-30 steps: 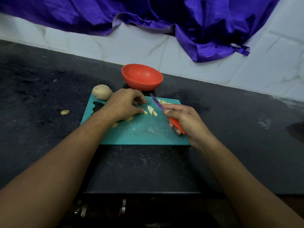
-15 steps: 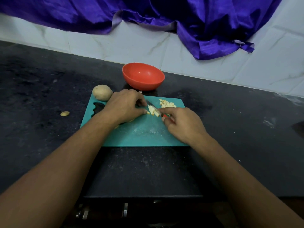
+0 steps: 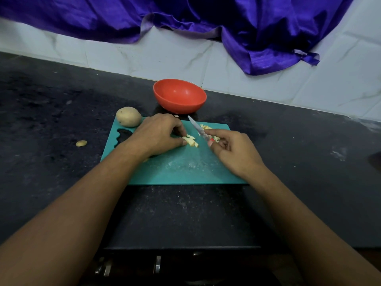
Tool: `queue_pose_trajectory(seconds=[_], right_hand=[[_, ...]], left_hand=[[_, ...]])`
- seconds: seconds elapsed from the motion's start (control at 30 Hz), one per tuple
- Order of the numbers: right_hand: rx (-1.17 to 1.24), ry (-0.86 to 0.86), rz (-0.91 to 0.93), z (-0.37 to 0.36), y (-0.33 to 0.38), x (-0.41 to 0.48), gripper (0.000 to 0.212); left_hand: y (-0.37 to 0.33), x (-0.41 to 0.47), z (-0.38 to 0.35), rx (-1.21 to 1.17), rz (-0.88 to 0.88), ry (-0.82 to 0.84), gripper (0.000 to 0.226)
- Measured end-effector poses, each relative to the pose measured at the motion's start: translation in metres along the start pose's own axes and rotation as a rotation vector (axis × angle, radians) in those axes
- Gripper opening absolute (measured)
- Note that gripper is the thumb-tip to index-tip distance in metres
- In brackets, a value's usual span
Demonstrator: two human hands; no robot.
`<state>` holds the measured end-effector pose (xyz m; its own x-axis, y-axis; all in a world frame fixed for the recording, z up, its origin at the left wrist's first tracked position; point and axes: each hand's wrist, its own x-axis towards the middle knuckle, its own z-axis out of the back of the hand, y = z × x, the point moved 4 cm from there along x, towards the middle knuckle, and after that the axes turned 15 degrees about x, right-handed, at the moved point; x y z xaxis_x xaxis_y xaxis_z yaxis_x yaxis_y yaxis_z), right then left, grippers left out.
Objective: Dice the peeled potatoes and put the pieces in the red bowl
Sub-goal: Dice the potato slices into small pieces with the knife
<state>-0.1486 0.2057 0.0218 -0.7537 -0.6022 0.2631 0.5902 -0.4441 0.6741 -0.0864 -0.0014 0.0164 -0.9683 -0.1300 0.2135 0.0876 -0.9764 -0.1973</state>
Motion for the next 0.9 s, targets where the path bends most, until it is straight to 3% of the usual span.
queue_pose_trajectory(seconds=[0.13,0.27,0.37,0.53,0.7,0.9], right_hand=[[-0.349,0.067,0.068,-0.004,0.015,-0.008,0.039],[-0.315,0.018,0.049,-0.003,0.014,-0.007,0.039],[-0.344,0.076,0.034,-0.006,0.013,-0.008,0.039],[-0.252,-0.047,0.009,0.006,0.010,-0.004,0.039],[-0.386,0.050,0.012,0.000,0.005,-0.004,0.040],[-0.383,0.154,0.125,0.002,0.004,0.000,0.041]], left_hand=[[0.000,-0.001,0.000,-0.023,0.007,-0.001,0.039],[0.001,-0.001,-0.001,0.000,-0.004,-0.002,0.038],[-0.001,0.000,-0.001,0.010,-0.010,-0.003,0.033],[0.001,0.000,-0.001,-0.055,0.024,0.018,0.030],[-0.001,-0.001,0.000,-0.112,0.039,0.014,0.021],[-0.001,-0.002,0.001,-0.172,0.053,0.036,0.035]])
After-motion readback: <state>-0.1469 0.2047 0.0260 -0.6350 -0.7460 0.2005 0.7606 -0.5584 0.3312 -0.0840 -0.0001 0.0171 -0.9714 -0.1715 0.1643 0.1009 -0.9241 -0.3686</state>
